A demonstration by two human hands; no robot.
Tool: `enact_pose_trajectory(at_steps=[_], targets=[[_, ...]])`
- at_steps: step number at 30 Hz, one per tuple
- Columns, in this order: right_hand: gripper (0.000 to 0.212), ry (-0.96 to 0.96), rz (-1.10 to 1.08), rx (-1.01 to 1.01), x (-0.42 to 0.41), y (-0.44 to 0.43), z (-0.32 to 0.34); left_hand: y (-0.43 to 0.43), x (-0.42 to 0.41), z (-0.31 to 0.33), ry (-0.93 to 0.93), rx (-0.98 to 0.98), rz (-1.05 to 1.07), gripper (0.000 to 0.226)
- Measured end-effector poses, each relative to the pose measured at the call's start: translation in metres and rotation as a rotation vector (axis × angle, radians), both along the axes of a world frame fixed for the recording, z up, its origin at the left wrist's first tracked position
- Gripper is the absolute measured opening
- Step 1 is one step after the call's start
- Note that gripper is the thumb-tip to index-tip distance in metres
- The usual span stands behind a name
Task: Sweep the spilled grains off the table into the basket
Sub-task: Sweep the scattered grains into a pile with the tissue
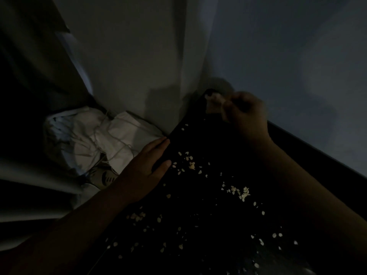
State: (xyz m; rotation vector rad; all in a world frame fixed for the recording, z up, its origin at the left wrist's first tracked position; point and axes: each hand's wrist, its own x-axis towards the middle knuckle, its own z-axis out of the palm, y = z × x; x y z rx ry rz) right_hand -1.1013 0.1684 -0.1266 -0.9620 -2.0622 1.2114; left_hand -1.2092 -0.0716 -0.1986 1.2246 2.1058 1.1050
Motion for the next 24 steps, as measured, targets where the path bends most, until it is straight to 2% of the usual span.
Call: enact_pose_trajectory(at_steps=[2,4,7,13,15,17,19,21,24], targets=[[0.016,0.023,-0.085,-0.008,-0.026,0.017,-0.010,0.000,-0.003,-0.003,0.027,0.003,-0.022,0.055],[0.008,-0.008,-0.081,-0.049,-0.046,0.027,-0.026,0.001,-0.005,-0.005,0.025,-0.006,-0.037,0.051],[0.021,-0.173,-0.003,0.135,-0.057,0.025,-0.041,0.001,-0.006,-0.007,0.007,-0.016,-0.035,0.049],[0.016,-0.261,0.399,0.131,0.015,-0.039,-0.034,0.000,-0.005,-0.008,-0.031,0.026,-0.007,0.052],[0.019,-0.268,0.475,0.046,0.043,-0.055,-0.020,0.001,-0.006,-0.010,-0.040,0.037,-0.001,0.053],[0.023,-0.186,0.411,-0.129,0.058,-0.059,-0.008,0.001,-0.006,-0.011,-0.031,0.036,-0.004,0.052],[0.016,-0.080,0.278,-0.215,0.055,-0.054,0.000,0.000,-0.006,-0.012,-0.025,0.037,0.007,0.052],[0.010,-0.004,0.156,-0.188,0.035,-0.041,0.007,0.000,-0.005,-0.011,-0.018,0.038,0.018,0.052],[0.022,-0.018,0.002,0.002,-0.013,-0.004,-0.002,-0.001,-0.004,-0.009,-0.014,0.035,0.007,0.052]])
